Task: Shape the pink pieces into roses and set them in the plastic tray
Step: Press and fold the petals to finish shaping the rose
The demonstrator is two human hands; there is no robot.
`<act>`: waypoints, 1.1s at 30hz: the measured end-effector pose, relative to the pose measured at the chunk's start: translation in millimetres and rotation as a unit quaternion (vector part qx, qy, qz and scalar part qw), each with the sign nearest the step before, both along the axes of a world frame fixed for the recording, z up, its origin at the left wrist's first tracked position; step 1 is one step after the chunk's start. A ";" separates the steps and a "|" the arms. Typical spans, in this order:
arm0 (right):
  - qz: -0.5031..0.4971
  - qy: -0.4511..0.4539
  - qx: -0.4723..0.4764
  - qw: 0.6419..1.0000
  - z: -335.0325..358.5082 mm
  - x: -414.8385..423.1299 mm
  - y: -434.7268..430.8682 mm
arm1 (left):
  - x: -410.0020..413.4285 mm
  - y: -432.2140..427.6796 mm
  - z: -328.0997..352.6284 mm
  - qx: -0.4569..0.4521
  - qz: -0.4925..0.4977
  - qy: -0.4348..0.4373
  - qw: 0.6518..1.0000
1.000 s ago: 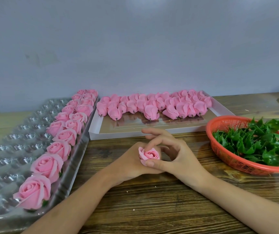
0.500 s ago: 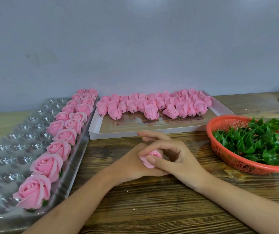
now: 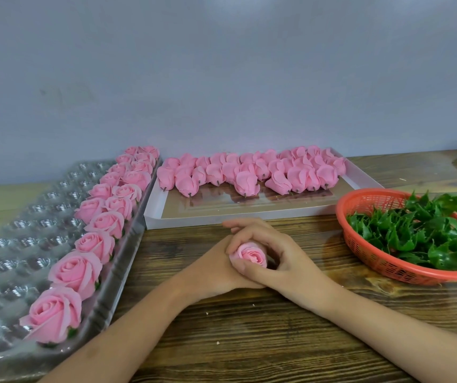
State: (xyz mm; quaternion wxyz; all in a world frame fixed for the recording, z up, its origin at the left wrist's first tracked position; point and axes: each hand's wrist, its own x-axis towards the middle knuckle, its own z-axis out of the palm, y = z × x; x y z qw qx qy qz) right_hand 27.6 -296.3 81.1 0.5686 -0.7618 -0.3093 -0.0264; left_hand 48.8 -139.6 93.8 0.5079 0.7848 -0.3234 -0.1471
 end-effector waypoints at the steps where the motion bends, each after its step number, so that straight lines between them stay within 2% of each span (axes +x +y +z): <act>1: 0.000 0.007 0.003 1.000 0.0 0.4 0.2 | 0.2 0.8 0.5 -0.010 0.000 0.010 1.000; 8: -0.003 0.029 0.039 0.999 2.1 0.0 -0.6 | 2.5 1.9 1.1 -0.031 -0.007 -0.002 0.999; 16: 0.002 -0.009 -0.016 1.000 2.0 -2.7 -1.0 | 1.3 0.6 -0.8 0.015 -0.023 -0.030 0.999; 19: -0.005 0.021 0.014 1.000 3.1 -3.3 0.7 | -1.5 -1.3 3.1 -0.010 -0.027 -0.001 1.000; 23: -0.021 0.073 0.074 0.994 6.1 -3.8 1.2 | -2.2 -5.1 1.3 0.004 -0.018 -0.008 1.000; 26: -0.014 0.097 0.085 0.992 7.5 -4.0 0.1 | -1.1 -5.7 -1.6 0.016 -0.027 -0.020 0.999; 33: 0.017 0.092 0.016 0.996 14.0 -4.5 -1.5 | -4.3 -6.5 0.1 0.025 -0.046 -0.021 0.998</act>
